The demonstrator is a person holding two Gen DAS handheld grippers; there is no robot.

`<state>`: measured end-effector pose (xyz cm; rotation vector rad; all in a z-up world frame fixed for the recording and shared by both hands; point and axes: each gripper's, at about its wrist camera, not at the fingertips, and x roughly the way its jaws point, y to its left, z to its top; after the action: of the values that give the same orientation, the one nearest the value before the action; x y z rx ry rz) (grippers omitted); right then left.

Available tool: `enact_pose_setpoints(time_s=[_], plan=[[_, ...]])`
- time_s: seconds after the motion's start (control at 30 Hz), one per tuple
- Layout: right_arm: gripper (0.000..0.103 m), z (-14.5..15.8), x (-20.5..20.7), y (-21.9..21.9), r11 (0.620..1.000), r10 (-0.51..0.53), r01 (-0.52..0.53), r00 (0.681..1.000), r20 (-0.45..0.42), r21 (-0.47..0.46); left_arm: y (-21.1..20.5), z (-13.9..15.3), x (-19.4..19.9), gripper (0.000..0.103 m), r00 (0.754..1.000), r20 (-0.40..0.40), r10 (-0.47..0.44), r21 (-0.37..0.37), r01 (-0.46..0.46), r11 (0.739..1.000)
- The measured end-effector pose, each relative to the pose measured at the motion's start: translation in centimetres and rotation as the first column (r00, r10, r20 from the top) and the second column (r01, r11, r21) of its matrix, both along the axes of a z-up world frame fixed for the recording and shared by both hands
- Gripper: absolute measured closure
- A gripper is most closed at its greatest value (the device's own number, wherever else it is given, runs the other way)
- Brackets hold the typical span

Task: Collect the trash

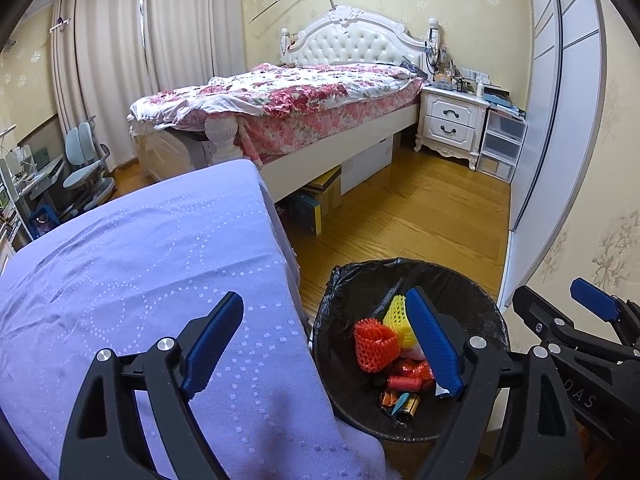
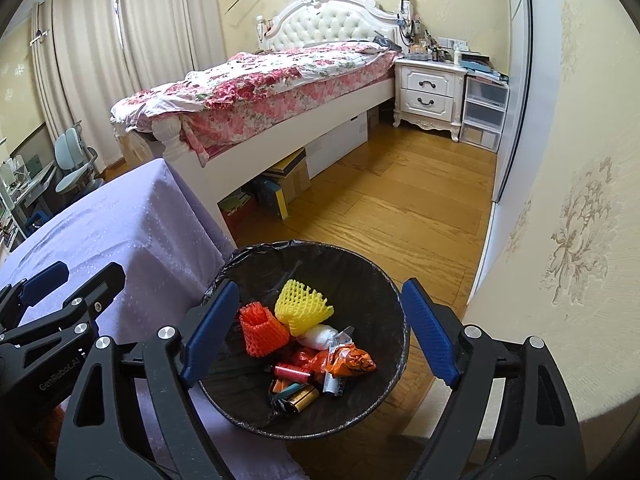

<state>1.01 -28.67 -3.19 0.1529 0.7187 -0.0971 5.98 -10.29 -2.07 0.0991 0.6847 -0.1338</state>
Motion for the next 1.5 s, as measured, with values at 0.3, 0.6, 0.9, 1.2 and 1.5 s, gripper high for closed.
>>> enact_pose_setpoints(time_s=[0.3, 0.6, 0.9, 1.2, 1.5], plan=[[0.018, 1.3, -1.4, 0.9, 1.0, 0.005, -0.004, 1.0, 0.031, -0.026, 1.1, 0.8, -1.2, 0.019, 1.0, 0.016, 0.012, -0.013, -0.012, 1.0], [0.017, 3.1, -3.4, 2.9, 0.998, 0.037, -0.035, 0.997, 0.063, -0.046, 3.1, 2.2, -2.8, 0.018, 0.999, 0.037, 0.032, -0.027, -0.031, 0.999], [0.017, 4.9, -5.7, 4.5, 0.997, 0.064, -0.059, 0.993, 0.098, -0.051, 5.0, 3.1, -5.3, 0.017, 0.996, 0.062, 0.059, -0.028, -0.058, 0.998], [0.016, 6.2, -7.9, 5.7, 0.995, 0.085, -0.077, 0.989, 0.124, -0.066, 7.4, 4.2, -7.7, 0.017, 0.991, 0.085, 0.107, -0.044, -0.103, 0.994], [0.016, 6.9, -9.0, 6.3, 0.993, 0.097, -0.087, 0.985, 0.143, -0.074, 8.3, 4.6, -8.6, 0.016, 0.987, 0.102, 0.126, -0.056, -0.121, 0.991]])
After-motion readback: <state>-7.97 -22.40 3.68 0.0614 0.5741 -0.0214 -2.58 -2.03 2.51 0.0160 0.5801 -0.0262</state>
